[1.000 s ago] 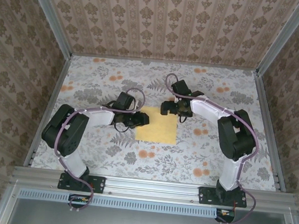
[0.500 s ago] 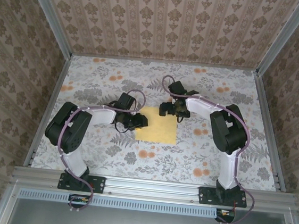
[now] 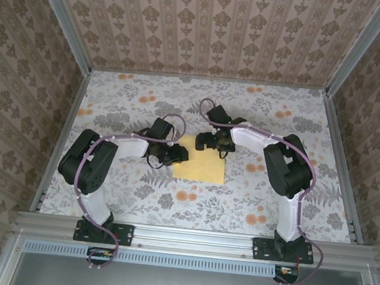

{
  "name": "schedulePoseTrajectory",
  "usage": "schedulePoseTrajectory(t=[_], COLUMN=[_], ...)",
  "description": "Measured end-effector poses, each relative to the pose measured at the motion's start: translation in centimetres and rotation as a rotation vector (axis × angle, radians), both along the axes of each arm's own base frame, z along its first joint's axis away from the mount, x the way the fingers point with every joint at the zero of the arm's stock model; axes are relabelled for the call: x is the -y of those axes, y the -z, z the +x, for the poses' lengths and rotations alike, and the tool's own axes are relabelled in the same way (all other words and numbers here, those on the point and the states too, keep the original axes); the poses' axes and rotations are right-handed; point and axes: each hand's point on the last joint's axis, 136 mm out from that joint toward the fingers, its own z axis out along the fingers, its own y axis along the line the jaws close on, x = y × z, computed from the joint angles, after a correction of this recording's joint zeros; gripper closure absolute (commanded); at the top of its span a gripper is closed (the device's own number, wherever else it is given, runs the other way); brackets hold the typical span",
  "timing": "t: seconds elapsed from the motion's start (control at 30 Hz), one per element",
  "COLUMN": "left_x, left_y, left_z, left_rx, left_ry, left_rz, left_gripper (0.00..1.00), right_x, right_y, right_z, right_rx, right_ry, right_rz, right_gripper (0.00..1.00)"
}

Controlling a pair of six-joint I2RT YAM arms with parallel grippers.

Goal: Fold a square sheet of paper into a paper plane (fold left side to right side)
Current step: Pick up the square sheet of paper from the center of the table.

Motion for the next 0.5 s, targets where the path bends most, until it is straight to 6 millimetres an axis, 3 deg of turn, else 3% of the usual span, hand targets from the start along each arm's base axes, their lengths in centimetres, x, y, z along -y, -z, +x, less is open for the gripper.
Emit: schedulePoseTrajectory(t=[0.27,0.5], left_x=[0.2,0.4], left_y=[-0.1,-0.2], left_z=[0.2,0.4], left_rx=[0.007,0.012], left_ry=[-0.001,-0.005], left_rz=[-0.01,-0.017], left_gripper=[0.63,0.63], right_x=[-2.1,-2.6], right_y=[-0.1,-0.1], right_z=[-3.0,-3.8], right_rx=[-0.053,-0.087], right_ry=[-0.058,-0.068], right_rz=[0.046,0.076], right_gripper=[0.14,0.27])
